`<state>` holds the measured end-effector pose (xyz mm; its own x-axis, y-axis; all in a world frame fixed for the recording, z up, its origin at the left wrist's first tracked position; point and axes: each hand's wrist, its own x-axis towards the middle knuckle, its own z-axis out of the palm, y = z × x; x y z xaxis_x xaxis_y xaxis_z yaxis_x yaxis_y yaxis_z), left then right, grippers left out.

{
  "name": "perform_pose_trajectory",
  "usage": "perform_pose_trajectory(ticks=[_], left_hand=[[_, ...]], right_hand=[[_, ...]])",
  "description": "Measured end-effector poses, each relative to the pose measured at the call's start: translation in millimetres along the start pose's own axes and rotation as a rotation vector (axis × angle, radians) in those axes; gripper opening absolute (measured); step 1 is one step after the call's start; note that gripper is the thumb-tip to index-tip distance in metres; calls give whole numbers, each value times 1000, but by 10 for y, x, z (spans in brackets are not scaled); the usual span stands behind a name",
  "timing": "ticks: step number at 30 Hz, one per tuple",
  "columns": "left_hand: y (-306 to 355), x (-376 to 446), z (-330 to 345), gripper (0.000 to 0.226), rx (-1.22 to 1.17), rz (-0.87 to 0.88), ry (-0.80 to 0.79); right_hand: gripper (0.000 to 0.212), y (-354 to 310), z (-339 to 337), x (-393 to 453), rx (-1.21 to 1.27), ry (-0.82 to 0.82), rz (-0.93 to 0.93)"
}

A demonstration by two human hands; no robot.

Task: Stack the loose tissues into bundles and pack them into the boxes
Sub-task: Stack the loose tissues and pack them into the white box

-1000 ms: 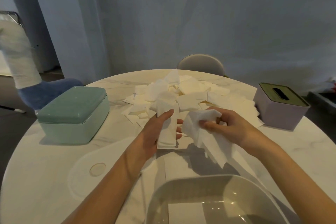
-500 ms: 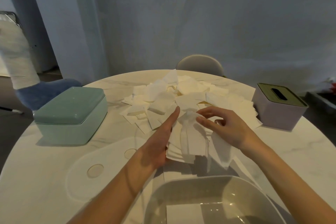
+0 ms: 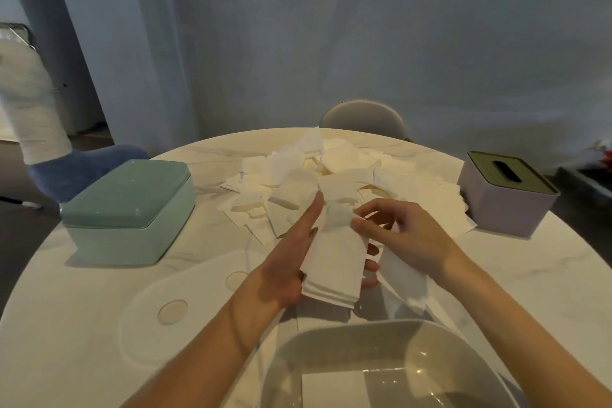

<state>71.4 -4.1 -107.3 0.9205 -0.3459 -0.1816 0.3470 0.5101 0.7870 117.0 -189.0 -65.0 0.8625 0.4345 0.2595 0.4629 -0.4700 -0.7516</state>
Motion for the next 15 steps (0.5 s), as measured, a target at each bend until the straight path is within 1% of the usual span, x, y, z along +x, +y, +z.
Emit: perform_pose_trajectory(ticks=[2,3,5,6,7,10,11,13,15], left_hand=[[4,-13,32,68,41,6,-25],[8,-33,68,57,63,18,-27],[-2,-37,84,32,78,43,10],[-10,-21,67,28,87,65,42],[-8,-11,72,29,93,96,70],[-11,18,122,35,169,193,144],[-16,10,155,36,225,210,152],[-31,-11,213,44,352,225,151],[-57,-12,234,50,416,229,149]], right_hand=[[17,38,41,0,-61,52,-104],[20,60,39,6,-80,69,-142],[18,48,-12,30,-90,128,-146],[16,20,-60,38,-70,147,-115],[17,-19,-107,42,-18,137,-74],[30,-187,-185,-12,360,7,54],[31,-224,-188,-29,444,-11,79],[30,-257,-170,-42,476,17,108],[33,-253,-132,-31,489,66,174]])
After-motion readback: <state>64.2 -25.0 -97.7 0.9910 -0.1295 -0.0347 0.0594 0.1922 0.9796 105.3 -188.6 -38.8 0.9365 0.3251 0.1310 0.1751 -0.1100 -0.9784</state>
